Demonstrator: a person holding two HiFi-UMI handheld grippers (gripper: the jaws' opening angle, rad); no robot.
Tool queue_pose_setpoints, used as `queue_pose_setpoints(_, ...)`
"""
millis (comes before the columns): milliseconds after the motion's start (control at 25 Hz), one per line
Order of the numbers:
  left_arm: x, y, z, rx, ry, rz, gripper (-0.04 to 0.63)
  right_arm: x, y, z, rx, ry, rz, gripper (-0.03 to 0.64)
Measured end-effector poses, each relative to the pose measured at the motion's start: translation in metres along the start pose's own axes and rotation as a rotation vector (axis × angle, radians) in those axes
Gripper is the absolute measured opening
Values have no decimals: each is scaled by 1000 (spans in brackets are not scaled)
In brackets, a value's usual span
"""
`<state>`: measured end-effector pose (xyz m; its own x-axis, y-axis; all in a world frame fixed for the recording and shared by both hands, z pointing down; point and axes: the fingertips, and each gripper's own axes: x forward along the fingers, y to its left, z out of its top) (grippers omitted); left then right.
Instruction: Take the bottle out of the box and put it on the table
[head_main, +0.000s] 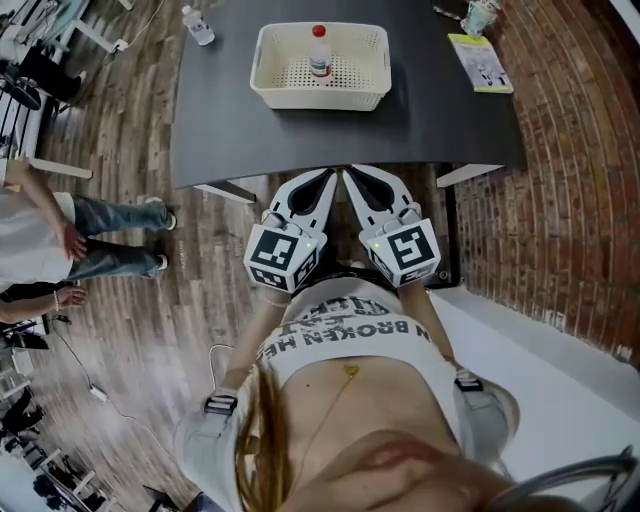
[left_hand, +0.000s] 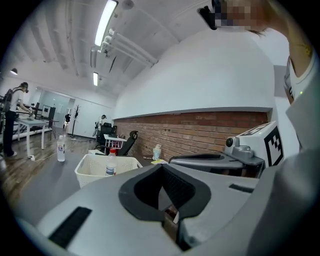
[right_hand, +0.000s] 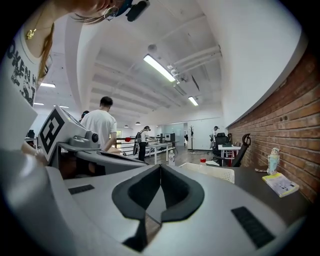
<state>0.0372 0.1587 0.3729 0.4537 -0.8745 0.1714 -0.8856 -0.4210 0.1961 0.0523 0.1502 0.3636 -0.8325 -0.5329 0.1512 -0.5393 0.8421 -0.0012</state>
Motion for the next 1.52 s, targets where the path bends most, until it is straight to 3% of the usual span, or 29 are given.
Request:
queue_pose_setpoints(800, 2, 91, 5, -21, 18, -36, 0, 90, 0, 0, -13, 26, -47, 9)
queue_pose_setpoints(1080, 15, 109, 8, -38, 14, -18, 0, 101, -26, 1, -8, 35, -78, 9)
queue_pose_setpoints(1520, 82, 140, 32, -45, 4, 40, 0, 149, -85, 15, -13, 18, 17, 9)
